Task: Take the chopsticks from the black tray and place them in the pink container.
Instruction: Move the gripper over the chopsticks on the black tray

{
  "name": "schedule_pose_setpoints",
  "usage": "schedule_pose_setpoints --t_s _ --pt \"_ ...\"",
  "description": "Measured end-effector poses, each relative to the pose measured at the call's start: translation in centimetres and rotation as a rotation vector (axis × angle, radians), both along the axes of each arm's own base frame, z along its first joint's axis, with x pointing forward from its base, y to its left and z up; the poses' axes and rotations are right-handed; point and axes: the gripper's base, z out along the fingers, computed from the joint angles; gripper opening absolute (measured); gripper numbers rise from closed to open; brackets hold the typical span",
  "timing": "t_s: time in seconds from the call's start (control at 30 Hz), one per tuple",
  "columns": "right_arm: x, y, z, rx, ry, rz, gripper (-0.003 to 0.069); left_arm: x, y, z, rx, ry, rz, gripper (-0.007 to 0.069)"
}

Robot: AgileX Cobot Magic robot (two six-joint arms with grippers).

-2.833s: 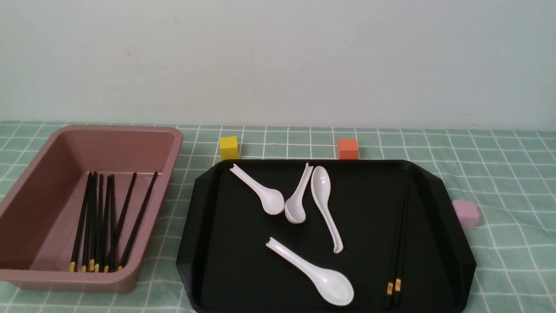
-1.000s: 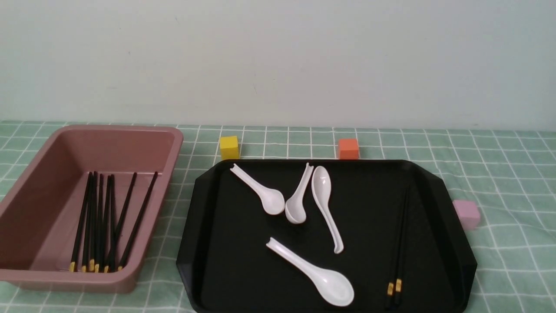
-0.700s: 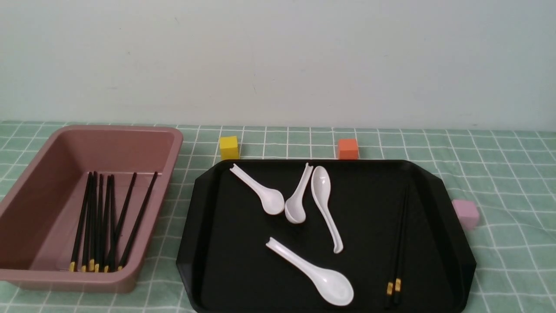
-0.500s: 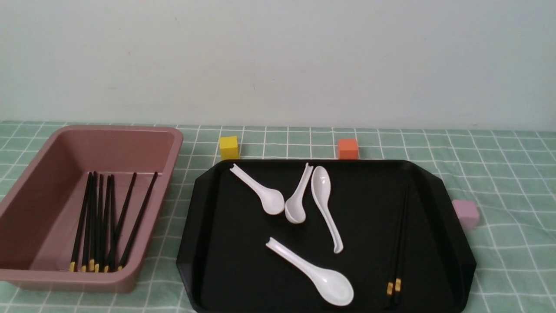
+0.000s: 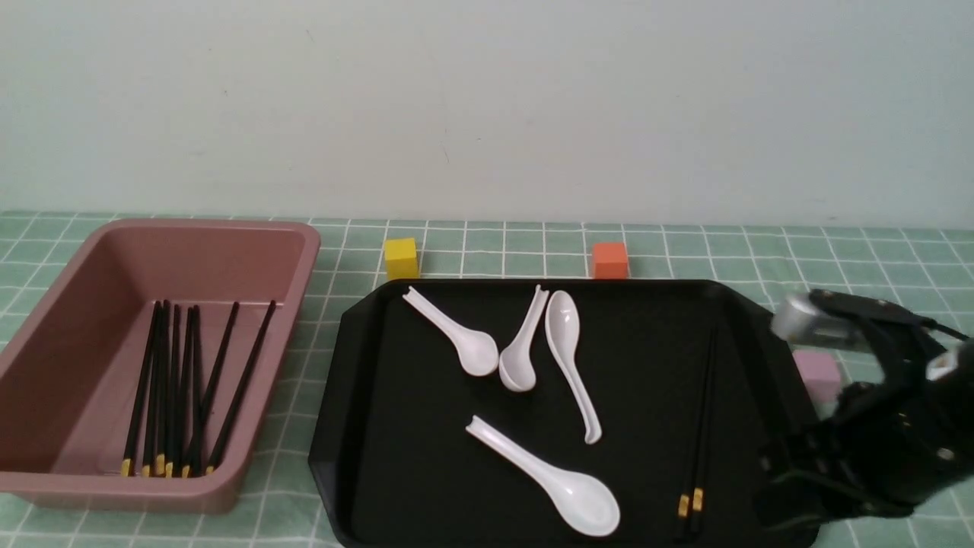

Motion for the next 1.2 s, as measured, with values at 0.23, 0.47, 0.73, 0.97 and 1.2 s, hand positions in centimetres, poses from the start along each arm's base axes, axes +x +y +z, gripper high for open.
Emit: schedule_pose_setpoints --t_s 0.23,0.47,0.73,0.97,1.2 --pt "4.4 4.5 -1.7 -0.176 0.019 -0.141 0.0331 0.0 0.0 0.0 0.0 0.0 0.0 0.0237" --pt "7.6 5.9 -5.5 -0.264 0.076 -0.28 0.0383 0.0 0.0 0.0 0.0 0.0 0.0 0.0238" --pt "8.6 6.1 -9.2 -0.316 0.141 -0.327 0.0384 0.0 0.0 0.0 0.0 0.0 0.0 0.0238" --pt "8.8 6.3 -9.6 -0.321 0.151 -0.332 0.0381 0.0 0.0 0.0 0.0 0.0 0.0 0.0238" --pt "8.8 6.2 -9.6 -0.332 0.161 -0.326 0.0225 0.0 0.0 0.0 0.0 0.0 0.0 0.0238"
